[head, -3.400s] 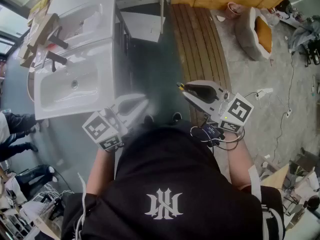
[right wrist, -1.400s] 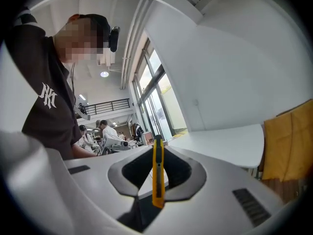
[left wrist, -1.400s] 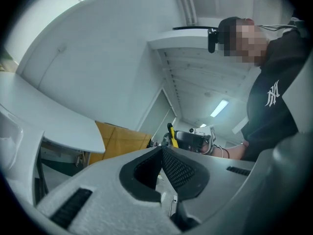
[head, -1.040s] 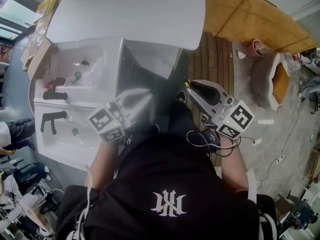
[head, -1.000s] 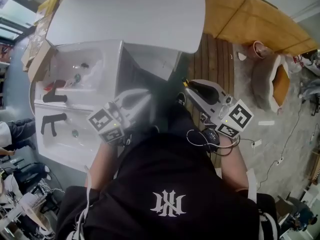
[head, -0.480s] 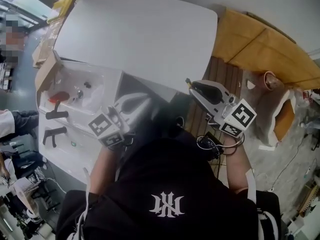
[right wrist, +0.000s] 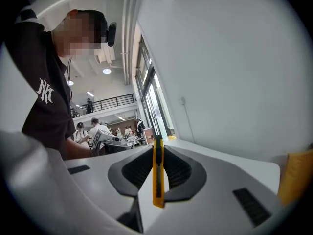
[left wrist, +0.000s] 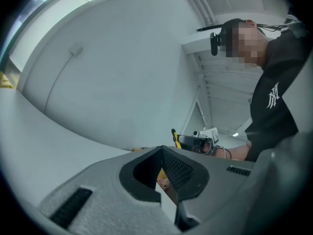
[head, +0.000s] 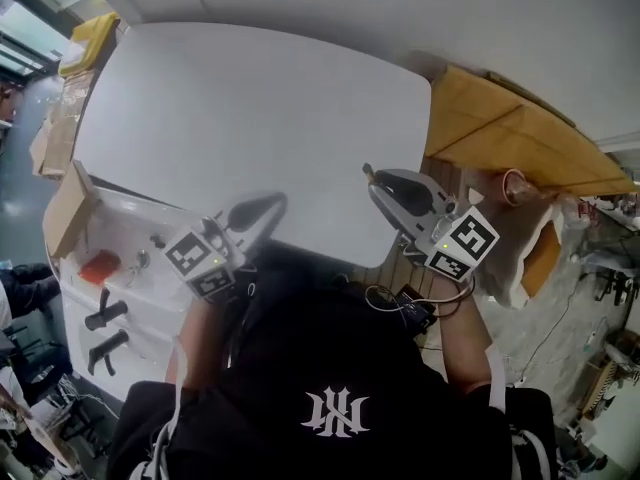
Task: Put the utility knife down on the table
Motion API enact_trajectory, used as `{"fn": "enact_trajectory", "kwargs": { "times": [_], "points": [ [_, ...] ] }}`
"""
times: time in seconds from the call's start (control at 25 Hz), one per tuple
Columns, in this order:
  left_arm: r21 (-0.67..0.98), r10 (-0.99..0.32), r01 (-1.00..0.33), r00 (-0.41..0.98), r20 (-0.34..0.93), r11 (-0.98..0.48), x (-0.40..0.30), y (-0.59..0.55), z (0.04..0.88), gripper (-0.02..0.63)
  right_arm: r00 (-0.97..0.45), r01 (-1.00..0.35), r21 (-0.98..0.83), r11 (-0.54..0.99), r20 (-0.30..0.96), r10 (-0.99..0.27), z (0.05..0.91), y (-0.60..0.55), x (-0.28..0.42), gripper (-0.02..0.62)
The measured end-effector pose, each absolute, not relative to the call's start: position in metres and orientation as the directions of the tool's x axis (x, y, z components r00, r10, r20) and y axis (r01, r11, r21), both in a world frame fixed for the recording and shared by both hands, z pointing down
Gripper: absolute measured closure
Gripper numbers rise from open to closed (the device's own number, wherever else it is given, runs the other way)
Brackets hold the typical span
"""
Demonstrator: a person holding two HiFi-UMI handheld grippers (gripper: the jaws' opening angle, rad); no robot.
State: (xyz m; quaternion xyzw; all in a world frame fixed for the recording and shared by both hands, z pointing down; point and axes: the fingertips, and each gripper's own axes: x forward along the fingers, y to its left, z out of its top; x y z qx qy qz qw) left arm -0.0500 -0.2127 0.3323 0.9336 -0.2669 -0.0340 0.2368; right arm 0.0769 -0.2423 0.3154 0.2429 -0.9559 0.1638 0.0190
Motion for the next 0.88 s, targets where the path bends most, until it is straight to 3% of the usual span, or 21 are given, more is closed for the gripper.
{"fn": "enact_trajectory", "kwargs": {
  "times": [0.12,0.4,0.6,0.88],
  "points": [
    [0.498,-0.476,-0.42,0.879,0.018,-0.758,-0.053,-0.275,0.336,0.6,-0.861,-0.508,-0.324,0.798,0.157,-0.484,0.326,-0.298,0.072,0.538],
    [0.533,-0.437,-0.395,0.898,0.051,-0.749,-0.025,-0.393,0.388,0.6,-0.843,-0.538,-0.315,0.782,0.184,-0.506,0.377,-0.436,0.091,0.538],
    [0.488,-0.487,-0.471,0.867,0.104,-0.734,0.005,-0.466,0.445,0.6,-0.87,-0.493,-0.302,0.816,0.208,-0.448,0.452,-0.522,0.101,0.538],
    [0.469,-0.535,-0.535,0.832,0.149,-0.702,0.021,-0.512,0.522,0.601,-0.86,-0.438,-0.198,0.877,0.375,-0.345,0.562,-0.585,0.099,0.538]
  ]
}}
